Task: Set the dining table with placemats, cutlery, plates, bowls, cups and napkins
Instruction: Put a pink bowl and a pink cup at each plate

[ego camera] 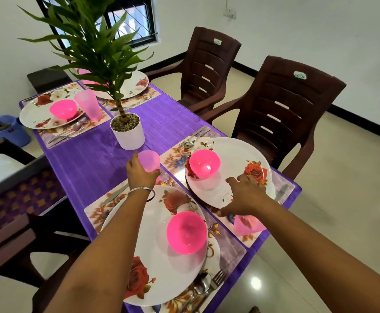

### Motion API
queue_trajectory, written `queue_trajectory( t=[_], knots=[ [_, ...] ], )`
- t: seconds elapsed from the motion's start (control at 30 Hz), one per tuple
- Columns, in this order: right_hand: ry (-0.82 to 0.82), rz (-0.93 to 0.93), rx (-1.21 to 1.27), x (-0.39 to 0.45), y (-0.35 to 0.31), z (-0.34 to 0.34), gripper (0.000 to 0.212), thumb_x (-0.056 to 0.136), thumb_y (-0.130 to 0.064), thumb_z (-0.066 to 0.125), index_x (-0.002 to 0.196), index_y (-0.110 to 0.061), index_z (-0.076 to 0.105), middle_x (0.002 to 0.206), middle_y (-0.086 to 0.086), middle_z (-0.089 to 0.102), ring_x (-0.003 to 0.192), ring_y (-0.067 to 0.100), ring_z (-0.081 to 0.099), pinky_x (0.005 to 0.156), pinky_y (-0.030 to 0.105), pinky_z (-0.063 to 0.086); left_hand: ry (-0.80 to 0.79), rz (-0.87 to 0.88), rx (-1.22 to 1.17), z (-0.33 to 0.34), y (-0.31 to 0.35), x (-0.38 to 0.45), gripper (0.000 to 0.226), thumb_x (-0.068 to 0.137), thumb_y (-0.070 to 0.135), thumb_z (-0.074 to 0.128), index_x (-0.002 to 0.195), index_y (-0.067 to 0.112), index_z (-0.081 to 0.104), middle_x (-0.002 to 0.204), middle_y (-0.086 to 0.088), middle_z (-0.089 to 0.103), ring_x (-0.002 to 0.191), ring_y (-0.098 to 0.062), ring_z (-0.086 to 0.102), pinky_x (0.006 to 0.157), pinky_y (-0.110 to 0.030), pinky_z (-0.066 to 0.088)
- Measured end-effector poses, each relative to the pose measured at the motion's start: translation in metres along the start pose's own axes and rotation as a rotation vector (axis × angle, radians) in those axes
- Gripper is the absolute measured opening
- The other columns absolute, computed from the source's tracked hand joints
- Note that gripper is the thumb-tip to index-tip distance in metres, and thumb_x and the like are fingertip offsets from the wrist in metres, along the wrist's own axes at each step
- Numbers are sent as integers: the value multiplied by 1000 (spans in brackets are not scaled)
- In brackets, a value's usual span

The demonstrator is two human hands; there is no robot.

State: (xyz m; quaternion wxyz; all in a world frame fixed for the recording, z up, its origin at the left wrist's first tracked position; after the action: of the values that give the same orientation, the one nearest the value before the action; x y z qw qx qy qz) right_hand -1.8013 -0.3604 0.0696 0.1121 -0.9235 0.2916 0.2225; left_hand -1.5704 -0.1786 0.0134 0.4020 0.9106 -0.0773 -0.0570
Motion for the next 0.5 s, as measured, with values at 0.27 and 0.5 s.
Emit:
queue_trajectory(
  t=[0.27, 0.5],
  knots=[
    [-243, 76, -33, -4, 25, 26, 125, 57, -46, 86, 151, -26, 7, 155, 13, 16, 139, 38, 24, 107, 50, 38, 28, -2, -10, 0, 3, -2, 97, 66, 22, 87, 144, 10, 31, 142, -16, 39, 130, -34, 40, 103, -48, 40],
    [-177, 0, 16, -8, 3, -9, 99, 64, -34, 82, 142, -16, 23, 127, 11, 44, 102, 23, 50, 77, 31, 53, 58, 5, -85, -13, 5, -1, 97, 64, 21, 88, 144, 12, 33, 141, -14, 40, 130, -33, 40, 104, -48, 39]
  ],
)
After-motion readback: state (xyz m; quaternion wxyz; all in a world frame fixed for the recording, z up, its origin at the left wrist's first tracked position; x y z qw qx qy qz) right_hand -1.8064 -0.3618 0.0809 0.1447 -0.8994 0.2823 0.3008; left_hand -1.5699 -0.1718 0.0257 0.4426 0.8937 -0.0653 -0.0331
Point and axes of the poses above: each hand's wrist, its own x-axis towards the middle knuckle, its own z-axis out of the palm, y = z × x, the point moved 5 cm from there along x, towards the middle knuckle
